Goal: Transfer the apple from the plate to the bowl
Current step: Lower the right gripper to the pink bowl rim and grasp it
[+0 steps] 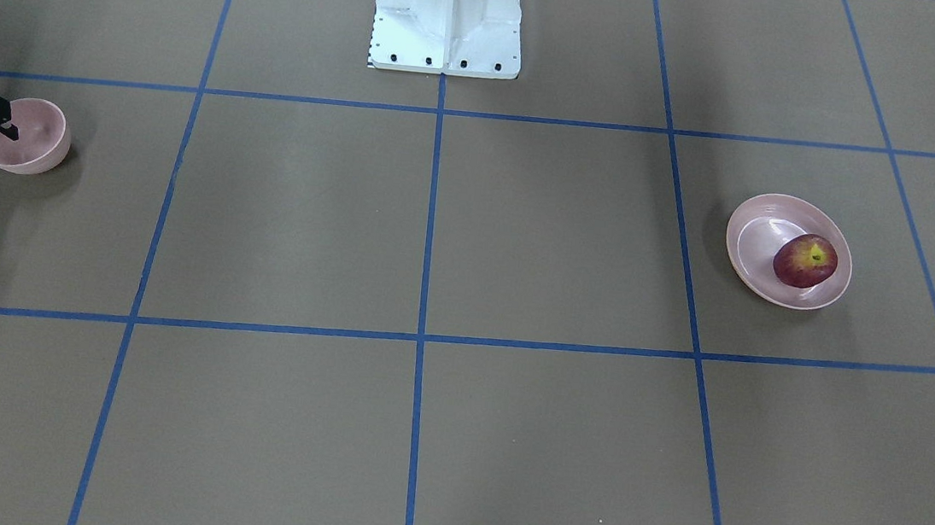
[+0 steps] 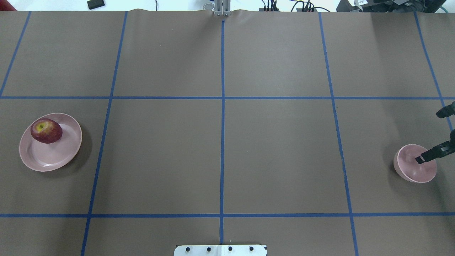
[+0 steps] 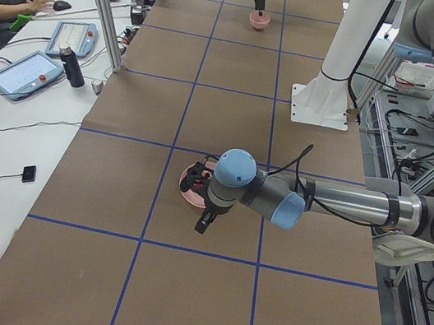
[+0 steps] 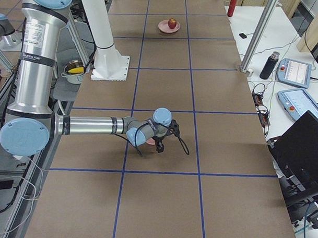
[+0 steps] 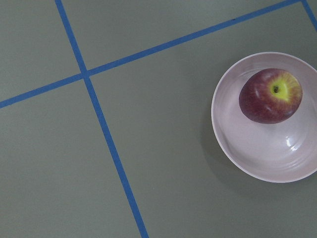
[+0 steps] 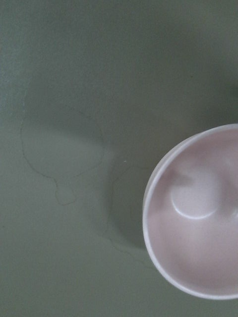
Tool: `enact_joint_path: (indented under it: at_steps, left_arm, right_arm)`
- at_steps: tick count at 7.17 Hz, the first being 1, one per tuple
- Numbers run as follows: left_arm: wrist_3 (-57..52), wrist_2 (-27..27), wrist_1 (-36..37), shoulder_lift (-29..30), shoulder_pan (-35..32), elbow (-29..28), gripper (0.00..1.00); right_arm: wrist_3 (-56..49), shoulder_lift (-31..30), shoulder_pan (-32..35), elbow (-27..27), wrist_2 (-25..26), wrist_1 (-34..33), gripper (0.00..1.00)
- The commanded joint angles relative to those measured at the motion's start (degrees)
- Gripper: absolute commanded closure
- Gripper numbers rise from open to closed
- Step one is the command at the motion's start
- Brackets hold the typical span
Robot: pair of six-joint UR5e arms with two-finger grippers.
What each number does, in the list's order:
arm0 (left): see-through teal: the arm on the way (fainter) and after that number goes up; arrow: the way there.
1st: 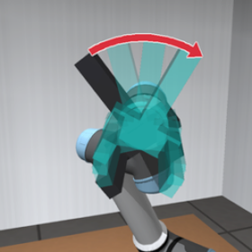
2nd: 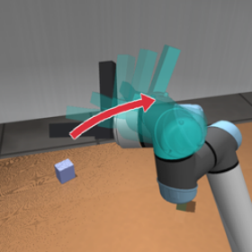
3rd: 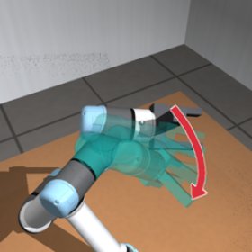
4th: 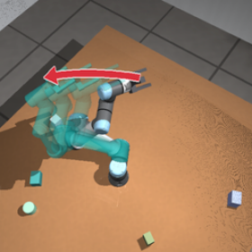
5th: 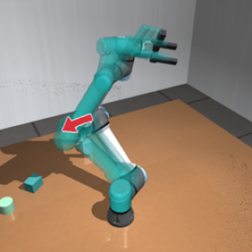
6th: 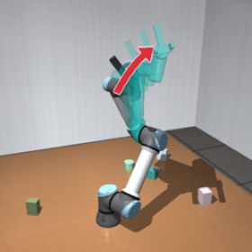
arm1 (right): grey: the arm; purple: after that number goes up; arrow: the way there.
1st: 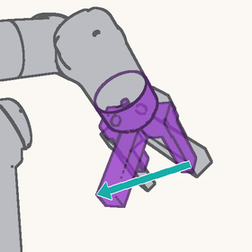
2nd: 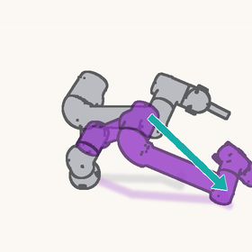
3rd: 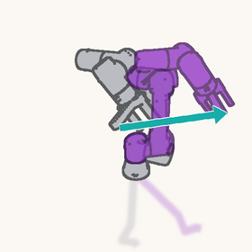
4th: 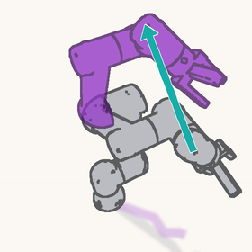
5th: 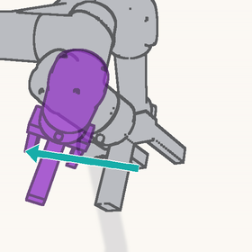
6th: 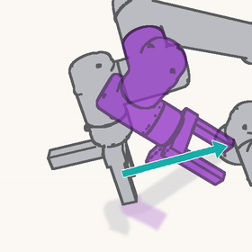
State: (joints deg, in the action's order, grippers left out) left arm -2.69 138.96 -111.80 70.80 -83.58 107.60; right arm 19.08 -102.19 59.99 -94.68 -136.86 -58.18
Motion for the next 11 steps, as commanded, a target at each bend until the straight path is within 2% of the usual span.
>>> enact_joint_path:
  at_steps: [1,3,4,5,6,8,9,11]
  left_arm:
    - [0.05,0.00,0.00,0.22,0.00,0.15,0.02]
    - [0.05,0.00,0.00,0.31,0.00,0.15,0.02]
    - [0.05,0.00,0.00,0.57,0.00,0.07,0.02]
    - [1.62,0.00,0.00,0.83,0.00,0.15,0.02]
    - [4.94,0.00,-0.78,1.18,0.00,0.24,0.02]
    - [5.94,0.00,-2.81,1.19,0.09,-0.02,0.02]
    - [5.94,0.00,-2.81,1.19,0.09,-0.02,0.02]
    - [6.12,0.00,-2.81,1.19,0.09,-0.02,0.02]
  right_arm:
    - [-0.44,0.67,-0.13,1.16,0.36,0.26,0.07]
    - [-0.70,0.67,-0.22,1.07,0.54,0.26,0.14]
    - [-0.88,0.50,-0.22,1.07,1.15,1.47,0.28]
    - [-0.19,0.06,-0.13,1.16,2.37,2.88,0.72]
    - [0.43,-0.03,-0.05,1.07,2.30,2.98,1.00]
    - [0.87,-1.16,0.30,-1.72,0.55,2.98,1.00]
    - [4.44,-1.43,1.09,-3.22,-0.42,3.07,1.00]
    - [9.31,-2.23,6.16,-7.70,-6.02,2.37,1.00]
